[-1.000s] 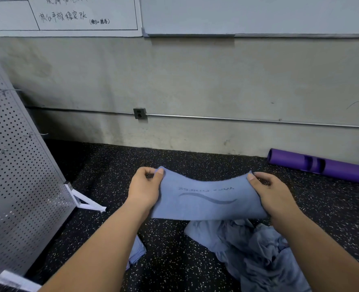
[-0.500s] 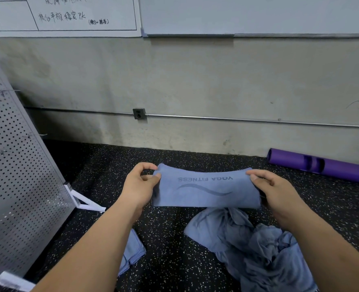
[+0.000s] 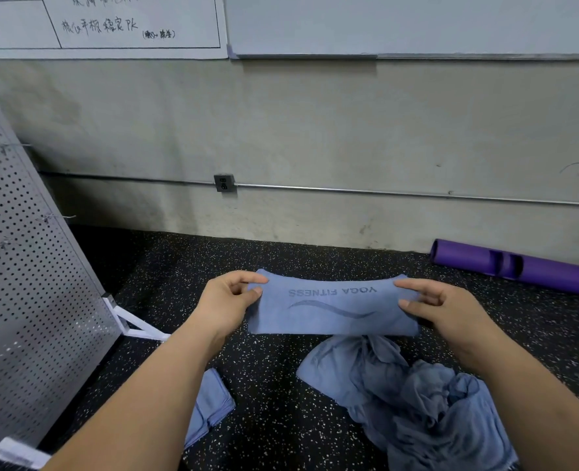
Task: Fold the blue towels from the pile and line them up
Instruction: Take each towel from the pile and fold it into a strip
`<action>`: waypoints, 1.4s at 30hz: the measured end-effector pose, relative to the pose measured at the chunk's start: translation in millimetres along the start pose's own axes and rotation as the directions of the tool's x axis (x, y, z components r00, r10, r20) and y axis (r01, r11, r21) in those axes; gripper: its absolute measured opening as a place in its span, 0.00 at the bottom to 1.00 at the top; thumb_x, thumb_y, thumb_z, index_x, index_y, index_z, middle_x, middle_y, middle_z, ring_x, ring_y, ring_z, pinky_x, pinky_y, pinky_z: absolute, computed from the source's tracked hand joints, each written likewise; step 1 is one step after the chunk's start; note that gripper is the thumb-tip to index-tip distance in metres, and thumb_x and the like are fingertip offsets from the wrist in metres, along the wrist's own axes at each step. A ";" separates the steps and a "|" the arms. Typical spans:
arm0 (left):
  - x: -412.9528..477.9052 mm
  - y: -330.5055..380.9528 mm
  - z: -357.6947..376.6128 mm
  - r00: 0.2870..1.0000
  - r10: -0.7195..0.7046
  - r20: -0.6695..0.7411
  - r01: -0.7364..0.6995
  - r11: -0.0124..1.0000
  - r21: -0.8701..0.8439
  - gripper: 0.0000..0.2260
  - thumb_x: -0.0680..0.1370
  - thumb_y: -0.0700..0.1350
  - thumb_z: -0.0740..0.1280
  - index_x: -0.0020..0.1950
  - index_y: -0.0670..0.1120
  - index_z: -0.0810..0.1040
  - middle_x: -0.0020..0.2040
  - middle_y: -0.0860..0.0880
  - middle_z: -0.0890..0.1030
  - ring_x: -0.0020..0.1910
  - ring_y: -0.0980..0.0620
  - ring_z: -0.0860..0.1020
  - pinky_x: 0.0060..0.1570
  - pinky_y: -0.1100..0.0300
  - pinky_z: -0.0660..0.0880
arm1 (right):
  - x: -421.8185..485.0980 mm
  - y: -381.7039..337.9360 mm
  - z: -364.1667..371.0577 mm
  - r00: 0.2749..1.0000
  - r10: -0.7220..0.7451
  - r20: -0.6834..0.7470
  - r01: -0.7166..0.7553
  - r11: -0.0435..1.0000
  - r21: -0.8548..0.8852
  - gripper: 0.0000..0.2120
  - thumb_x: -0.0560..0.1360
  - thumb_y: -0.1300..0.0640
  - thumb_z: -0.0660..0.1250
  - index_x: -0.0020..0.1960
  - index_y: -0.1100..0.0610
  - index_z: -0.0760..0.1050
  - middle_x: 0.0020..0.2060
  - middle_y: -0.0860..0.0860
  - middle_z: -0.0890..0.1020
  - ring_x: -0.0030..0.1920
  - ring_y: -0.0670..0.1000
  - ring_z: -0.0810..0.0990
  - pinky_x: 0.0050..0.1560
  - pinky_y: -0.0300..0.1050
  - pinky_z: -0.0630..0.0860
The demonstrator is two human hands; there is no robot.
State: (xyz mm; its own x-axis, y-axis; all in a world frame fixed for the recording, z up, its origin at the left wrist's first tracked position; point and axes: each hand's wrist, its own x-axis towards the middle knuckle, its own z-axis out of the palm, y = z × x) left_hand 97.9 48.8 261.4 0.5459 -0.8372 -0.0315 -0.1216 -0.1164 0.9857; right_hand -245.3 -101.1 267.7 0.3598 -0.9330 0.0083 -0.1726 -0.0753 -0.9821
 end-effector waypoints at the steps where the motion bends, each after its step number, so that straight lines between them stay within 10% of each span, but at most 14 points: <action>1: -0.6 1.3 -0.5 0.999 -0.017 0.028 0.018 0.999 -0.035 0.09 0.79 0.36 0.75 0.53 0.50 0.88 0.42 0.48 0.84 0.38 0.54 0.77 0.35 0.69 0.73 | -1.3 -1.3 0.1 1.000 0.011 0.011 -0.012 1.000 0.008 0.19 0.73 0.68 0.78 0.58 0.49 0.88 0.51 0.48 0.89 0.58 0.49 0.86 0.64 0.47 0.80; 6: 0.9 -1.9 -1.3 0.988 -0.043 0.149 0.052 0.997 -0.053 0.19 0.70 0.31 0.81 0.56 0.48 0.87 0.55 0.39 0.87 0.50 0.48 0.84 0.51 0.59 0.83 | -3.3 -3.8 -1.8 1.000 0.013 0.021 -0.013 1.000 -0.005 0.23 0.71 0.71 0.78 0.59 0.49 0.87 0.51 0.49 0.88 0.45 0.41 0.85 0.44 0.31 0.80; 11: 3.2 -4.4 -0.4 0.982 -0.032 0.185 0.040 0.998 -0.042 0.22 0.68 0.30 0.82 0.55 0.51 0.88 0.57 0.36 0.85 0.55 0.40 0.84 0.61 0.46 0.83 | -3.6 -4.0 -2.9 1.000 -0.007 0.008 0.007 0.999 -0.045 0.24 0.71 0.71 0.79 0.59 0.47 0.87 0.52 0.50 0.89 0.52 0.50 0.85 0.50 0.38 0.85; 19: 0.5 -5.3 0.1 0.992 0.058 0.113 -0.079 0.977 0.198 0.17 0.76 0.36 0.78 0.52 0.60 0.85 0.51 0.47 0.86 0.51 0.44 0.85 0.49 0.48 0.85 | -8.2 -5.8 -3.4 0.996 -0.085 0.001 0.084 0.972 -0.220 0.22 0.70 0.70 0.80 0.57 0.49 0.86 0.42 0.52 0.82 0.35 0.39 0.77 0.37 0.30 0.77; 26: -2.0 -1.3 2.4 0.987 0.067 0.147 -0.083 0.991 0.102 0.17 0.72 0.34 0.81 0.54 0.53 0.88 0.53 0.45 0.87 0.55 0.39 0.85 0.55 0.46 0.85 | -3.3 1.4 -5.3 0.990 -0.143 -0.019 0.130 0.939 -0.319 0.22 0.67 0.67 0.83 0.54 0.44 0.87 0.40 0.51 0.83 0.35 0.44 0.77 0.38 0.35 0.78; 36: 1.5 -6.8 1.5 0.989 0.115 0.093 -0.144 0.896 0.419 0.10 0.76 0.44 0.79 0.50 0.58 0.84 0.48 0.58 0.87 0.46 0.53 0.84 0.46 0.53 0.83 | -6.3 2.3 -6.1 0.980 -0.195 -0.045 0.125 0.773 -0.622 0.14 0.70 0.53 0.83 0.47 0.37 0.84 0.37 0.39 0.84 0.38 0.42 0.81 0.38 0.38 0.73; 42: -1.2 0.3 1.8 0.997 0.068 0.030 -0.074 0.953 0.293 0.04 0.79 0.48 0.76 0.51 0.51 0.84 0.48 0.51 0.86 0.46 0.50 0.83 0.46 0.53 0.80 | 0.7 7.6 -8.5 0.995 -0.095 -0.028 0.068 0.865 -0.497 0.05 0.77 0.50 0.78 0.50 0.43 0.84 0.49 0.45 0.84 0.49 0.47 0.82 0.48 0.45 0.76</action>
State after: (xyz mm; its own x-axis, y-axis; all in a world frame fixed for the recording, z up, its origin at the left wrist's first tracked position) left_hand 95.7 48.8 261.4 0.5112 -0.8589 0.0304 -0.3987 -0.2057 0.8937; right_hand -254.1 -105.3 261.8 0.3487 -0.9312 0.1064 -0.5803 -0.3036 -0.7557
